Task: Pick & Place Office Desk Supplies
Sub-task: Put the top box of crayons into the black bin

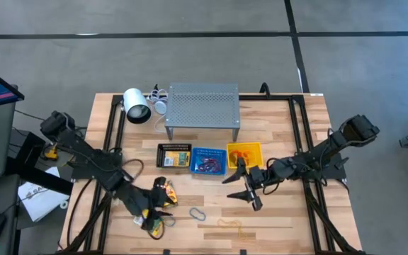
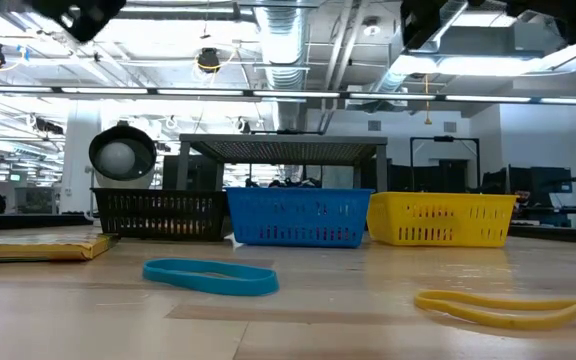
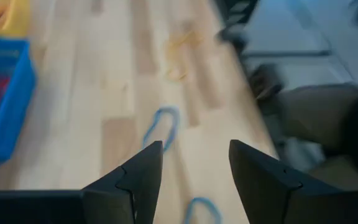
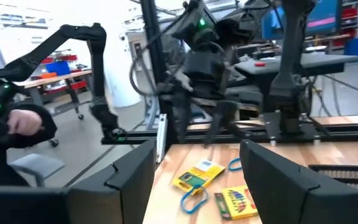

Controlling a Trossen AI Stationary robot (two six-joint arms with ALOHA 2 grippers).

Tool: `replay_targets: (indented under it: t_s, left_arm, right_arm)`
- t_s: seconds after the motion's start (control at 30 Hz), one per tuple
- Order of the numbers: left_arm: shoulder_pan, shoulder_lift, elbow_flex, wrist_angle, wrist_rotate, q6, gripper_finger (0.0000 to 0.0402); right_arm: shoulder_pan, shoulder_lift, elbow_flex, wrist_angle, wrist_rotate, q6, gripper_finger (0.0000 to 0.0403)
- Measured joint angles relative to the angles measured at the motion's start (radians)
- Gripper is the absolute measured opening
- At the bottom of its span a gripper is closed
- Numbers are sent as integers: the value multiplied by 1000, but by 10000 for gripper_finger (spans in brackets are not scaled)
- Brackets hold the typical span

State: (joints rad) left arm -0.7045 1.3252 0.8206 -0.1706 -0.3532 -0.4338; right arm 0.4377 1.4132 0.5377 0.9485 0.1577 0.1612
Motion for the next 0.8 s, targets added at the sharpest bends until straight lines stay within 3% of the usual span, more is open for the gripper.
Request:
replay_targets:
  t_s: [0.4, 0.8]
  left_arm:
    - [0, 261, 178, -275, -92, -305, 182]
    - [-2, 357, 426, -500, 82, -481, 182]
  right_arm:
    - [69, 0, 1, -29, 88, -150, 227]
    - [41, 0, 1, -110, 79, -83, 227]
